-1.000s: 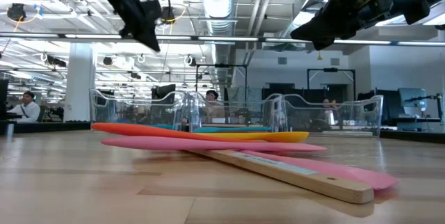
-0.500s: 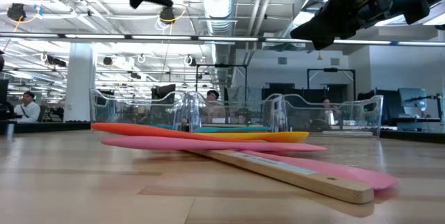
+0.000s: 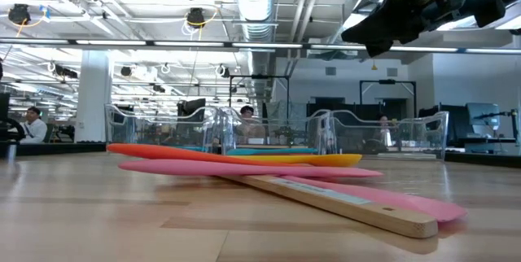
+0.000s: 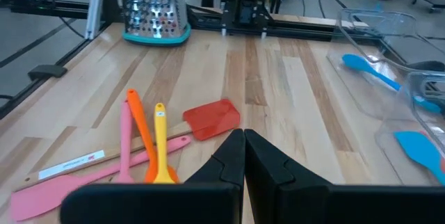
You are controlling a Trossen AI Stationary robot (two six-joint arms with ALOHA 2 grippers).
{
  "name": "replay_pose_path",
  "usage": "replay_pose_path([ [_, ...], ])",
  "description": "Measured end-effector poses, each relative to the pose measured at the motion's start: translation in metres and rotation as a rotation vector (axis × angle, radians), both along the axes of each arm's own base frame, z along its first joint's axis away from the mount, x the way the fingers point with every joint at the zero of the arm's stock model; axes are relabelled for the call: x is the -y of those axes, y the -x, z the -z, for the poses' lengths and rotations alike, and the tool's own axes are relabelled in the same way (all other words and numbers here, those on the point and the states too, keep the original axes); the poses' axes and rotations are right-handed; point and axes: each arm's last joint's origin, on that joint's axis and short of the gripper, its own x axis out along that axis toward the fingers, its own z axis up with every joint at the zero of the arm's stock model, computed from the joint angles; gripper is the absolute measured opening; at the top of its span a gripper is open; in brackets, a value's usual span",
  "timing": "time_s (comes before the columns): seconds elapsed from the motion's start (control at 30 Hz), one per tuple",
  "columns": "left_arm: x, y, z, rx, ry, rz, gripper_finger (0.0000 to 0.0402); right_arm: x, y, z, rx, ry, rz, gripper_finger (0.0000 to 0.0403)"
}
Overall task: Pick & Place Kitchen Items
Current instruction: Put the yellow serving spoon into the left transparent bin
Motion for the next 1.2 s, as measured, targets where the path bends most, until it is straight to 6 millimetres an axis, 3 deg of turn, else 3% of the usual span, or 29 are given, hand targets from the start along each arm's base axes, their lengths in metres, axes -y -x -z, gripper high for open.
replay_pose_path([
  [0.37,0.034,-0.04,0.024,0.025,-0.009,-0.055,0.0002,-0.005,0.0,-0.001,0.014,-0.002,-0.024,0.0001],
  [0.83,0.047,-0.063,0.057,-0.076,0.106,-0.103,0.0002,-0.005,0.0,-0.001,0.013,-0.001,-0.024,0.0001],
  [0.93,0.047,-0.064,0.054,-0.068,0.12,-0.104,0.0002,-0.005,0.0,-0.001,0.012,-0.001,-0.023,0.0001],
  [1.1,0.053,-0.071,0.023,0.018,0.107,-0.07,0.0002,-0.005,0.0,-0.001,0.013,-0.001,-0.024,0.0001],
  [1.2,0.064,-0.084,0.017,0.021,0.063,-0.029,0.0002,-0.005,0.0,-0.001,0.012,-0.001,-0.024,0.0001],
])
